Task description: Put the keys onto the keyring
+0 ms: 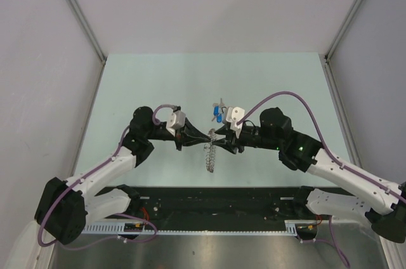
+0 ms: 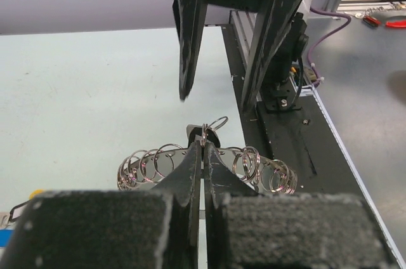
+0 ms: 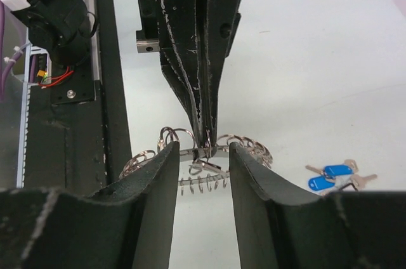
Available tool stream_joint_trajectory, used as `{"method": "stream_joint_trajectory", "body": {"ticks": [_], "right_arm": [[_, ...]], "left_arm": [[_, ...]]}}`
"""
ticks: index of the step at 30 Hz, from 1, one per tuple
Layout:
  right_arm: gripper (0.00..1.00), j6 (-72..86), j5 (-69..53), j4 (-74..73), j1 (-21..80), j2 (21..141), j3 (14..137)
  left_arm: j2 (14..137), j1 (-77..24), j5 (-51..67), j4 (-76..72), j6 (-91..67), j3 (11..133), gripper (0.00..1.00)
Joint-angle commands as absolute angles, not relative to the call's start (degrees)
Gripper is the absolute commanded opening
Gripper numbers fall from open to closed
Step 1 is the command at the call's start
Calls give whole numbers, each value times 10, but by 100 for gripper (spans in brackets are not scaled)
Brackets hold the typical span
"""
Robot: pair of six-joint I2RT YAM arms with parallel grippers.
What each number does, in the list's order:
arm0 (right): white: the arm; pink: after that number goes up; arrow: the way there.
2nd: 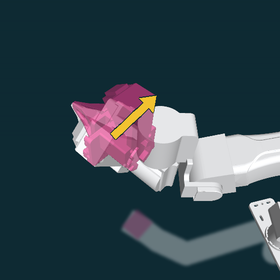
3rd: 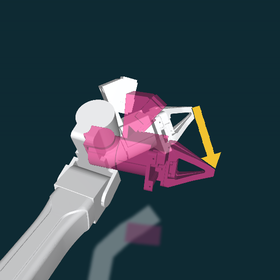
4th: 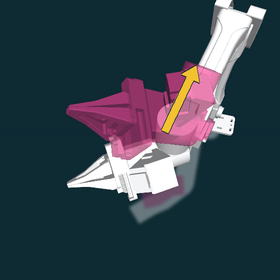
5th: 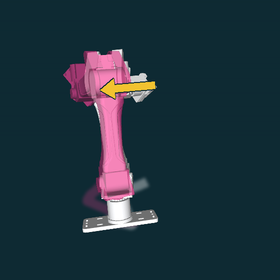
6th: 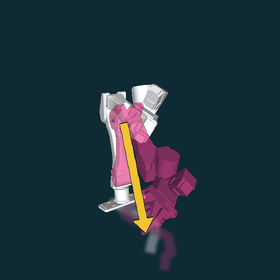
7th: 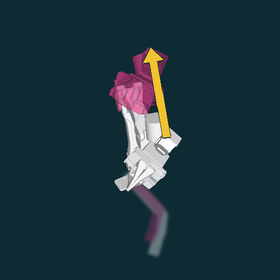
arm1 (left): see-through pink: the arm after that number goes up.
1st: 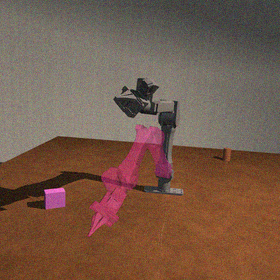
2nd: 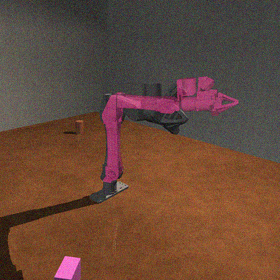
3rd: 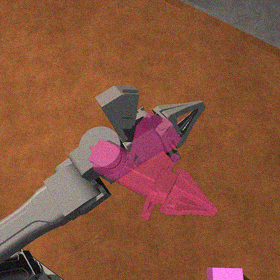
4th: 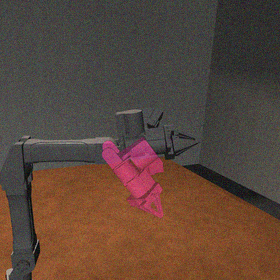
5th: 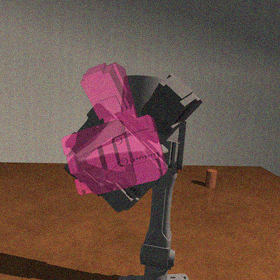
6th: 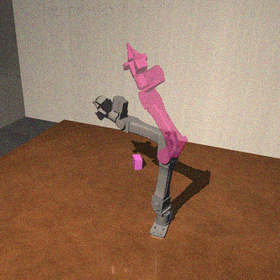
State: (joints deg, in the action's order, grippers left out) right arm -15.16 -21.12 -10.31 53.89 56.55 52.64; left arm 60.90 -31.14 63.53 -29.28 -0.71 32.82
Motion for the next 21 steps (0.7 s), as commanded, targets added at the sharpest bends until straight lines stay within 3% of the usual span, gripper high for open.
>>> {"method": "stream_joint_trajectory", "body": {"ticks": [1,11,21], "right_arm": [[41,-147,-170,-134,539,531,548],[37,-149,-148,-158,548,533,548],[33,-167,-57,-80,589,568,532]], "left_arm": [[589,-314,620,-353,-44,321,0],[572,-315,556,-331,-62,321,0],[548,-320,527,-303,-60,319,0]]}}
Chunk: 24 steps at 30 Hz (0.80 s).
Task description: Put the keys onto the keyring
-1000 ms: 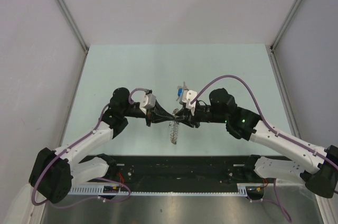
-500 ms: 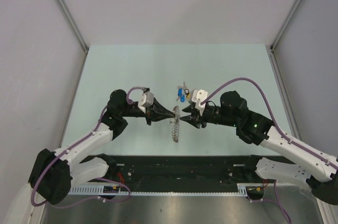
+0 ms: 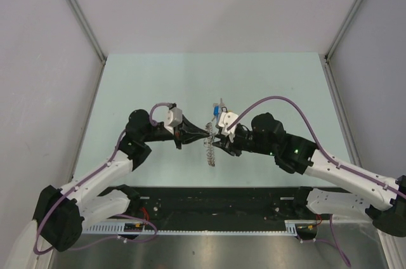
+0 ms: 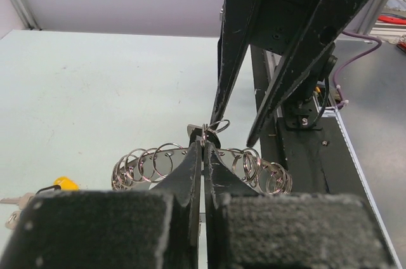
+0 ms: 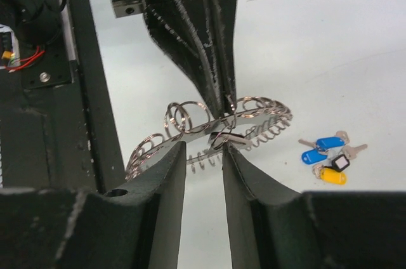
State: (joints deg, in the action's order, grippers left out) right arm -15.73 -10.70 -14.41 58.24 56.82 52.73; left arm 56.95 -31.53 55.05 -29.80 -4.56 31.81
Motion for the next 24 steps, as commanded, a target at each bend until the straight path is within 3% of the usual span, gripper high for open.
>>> {"method": "stream_joint_trajectory", "body": {"ticks": [1,10,19,24], "right_arm": [[32,-167,-53,-75,589,566,527],[20,-172,-51,-60,591,574,526],[1,-168,-57,-76,593,576,525],[0,-169,-58,-76,598,578,525]], "left_arm": [[548,-320,523,-301,-59,320,0],[544,-321,512,-297,-61,322,0],[541,-321,483,-327,-98,315,0],[538,-329,457,-344,-118,312,0]]}}
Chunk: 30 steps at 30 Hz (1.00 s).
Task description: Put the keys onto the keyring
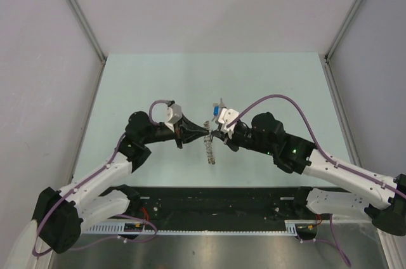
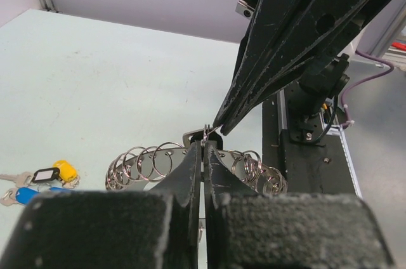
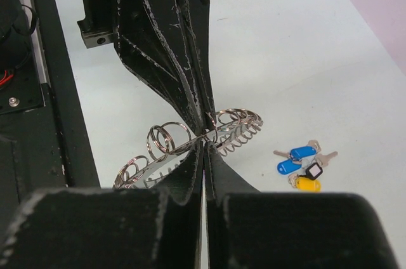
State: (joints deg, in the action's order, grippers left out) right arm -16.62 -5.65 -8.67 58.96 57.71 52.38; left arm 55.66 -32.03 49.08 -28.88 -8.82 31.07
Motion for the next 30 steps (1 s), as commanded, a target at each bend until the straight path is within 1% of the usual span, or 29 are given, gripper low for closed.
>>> {"method": "stream_joint_trajectory", "body": {"ticks": [1,8,13,17,20,24,30], "right_arm": [[0,-168,-61,-75,599,579,525],[0,-157,-69,-68,605,588,526],[0,-135,-91,-42,607,588,516],[0,-126,-81,-42,608,583,512],[6,-125,-62,-52,606,563,512],[21,-123,-47,-64,597,533,512],[31,-107,-36,-70,582,536,512]], "left_arm": [[536,-331,453,-348,-121,310,0],[528,-355,402,-447,-181,268,0],[546,-385,332,-607,-226,208,0],[569,-399,294,-748,-257,170,0],[582,-399,293,-780,-260,159,0],[583,-399,282,-785,-253,150,0],[584,-399,281,-773,-242,152,0]]}}
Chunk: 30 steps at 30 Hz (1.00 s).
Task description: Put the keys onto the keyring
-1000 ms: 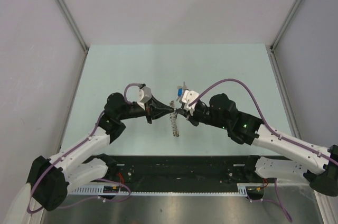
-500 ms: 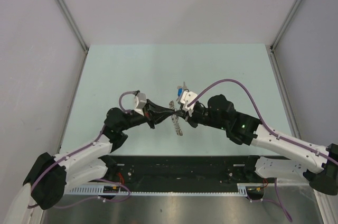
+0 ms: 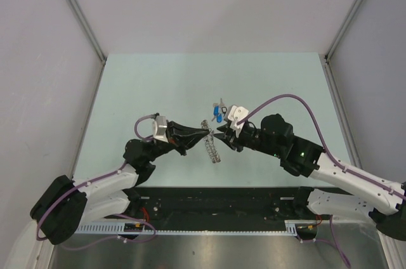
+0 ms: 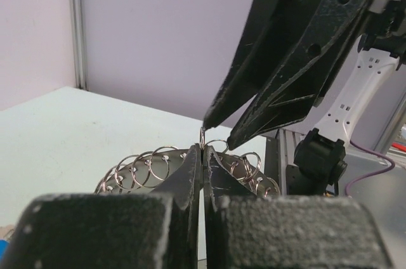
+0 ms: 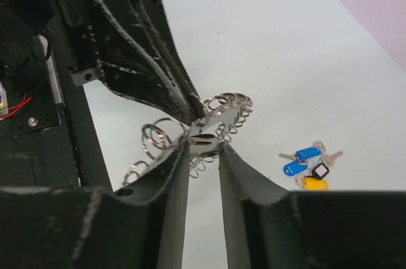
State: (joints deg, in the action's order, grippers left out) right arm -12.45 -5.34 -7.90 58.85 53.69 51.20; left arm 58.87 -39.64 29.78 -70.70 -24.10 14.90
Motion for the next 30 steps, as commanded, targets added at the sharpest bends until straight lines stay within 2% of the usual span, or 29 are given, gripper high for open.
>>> {"method": "stream_joint_trajectory", "body": {"ticks": [1,20,30], "right_arm": [[32,-106,-35,-67,582,535,512],[38,-86,-78,-16,571,540,512],[34,-75,-67,-10,571,564,505]], "left_arm": [[584,-399,280,-773,-242,152,0],[576,-399,276,-720,-218,164,0],[570,-399,272,-718,-219,164,0]]}}
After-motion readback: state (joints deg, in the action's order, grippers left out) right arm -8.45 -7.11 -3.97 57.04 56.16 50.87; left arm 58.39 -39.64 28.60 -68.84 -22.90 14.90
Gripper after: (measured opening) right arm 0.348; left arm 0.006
